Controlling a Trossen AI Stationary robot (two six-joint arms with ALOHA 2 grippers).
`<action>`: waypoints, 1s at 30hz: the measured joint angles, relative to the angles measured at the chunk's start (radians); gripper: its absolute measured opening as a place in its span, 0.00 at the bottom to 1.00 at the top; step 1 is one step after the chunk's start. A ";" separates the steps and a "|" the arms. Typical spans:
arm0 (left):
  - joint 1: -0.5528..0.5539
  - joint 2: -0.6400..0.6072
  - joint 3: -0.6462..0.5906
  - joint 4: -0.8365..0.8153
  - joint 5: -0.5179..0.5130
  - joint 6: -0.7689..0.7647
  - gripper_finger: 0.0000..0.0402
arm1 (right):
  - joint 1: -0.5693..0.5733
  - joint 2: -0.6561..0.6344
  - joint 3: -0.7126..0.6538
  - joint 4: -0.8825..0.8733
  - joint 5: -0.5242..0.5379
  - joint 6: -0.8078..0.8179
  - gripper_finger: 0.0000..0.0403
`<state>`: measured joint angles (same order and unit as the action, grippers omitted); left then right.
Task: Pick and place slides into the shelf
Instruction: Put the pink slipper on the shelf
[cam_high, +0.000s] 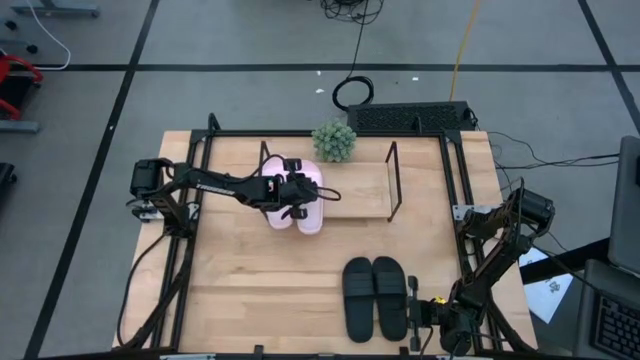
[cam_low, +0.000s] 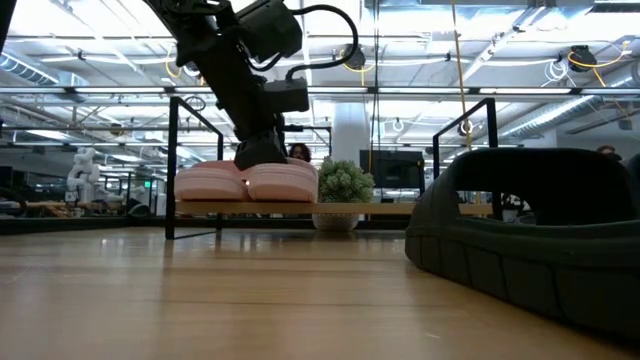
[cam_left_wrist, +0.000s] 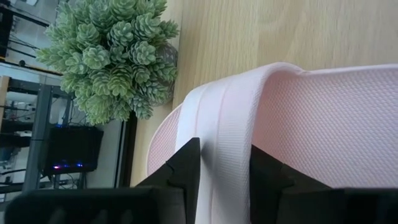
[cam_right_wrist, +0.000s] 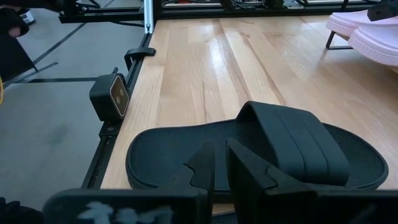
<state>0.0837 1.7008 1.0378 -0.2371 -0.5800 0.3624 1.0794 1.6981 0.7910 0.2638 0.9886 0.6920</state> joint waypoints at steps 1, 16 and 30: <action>0.000 0.000 0.000 0.000 0.000 0.001 0.25 | 0.000 0.000 0.000 0.000 0.000 0.000 0.07; -0.007 0.000 0.001 0.002 -0.024 0.003 0.25 | 0.000 0.000 0.000 -0.008 0.000 0.000 0.07; -0.008 -0.010 0.002 0.001 -0.054 0.032 0.25 | 0.000 0.000 0.000 -0.007 0.000 0.000 0.07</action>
<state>0.0761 1.6909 1.0397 -0.2360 -0.6337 0.3947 1.0798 1.6981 0.7911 0.2565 0.9884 0.6918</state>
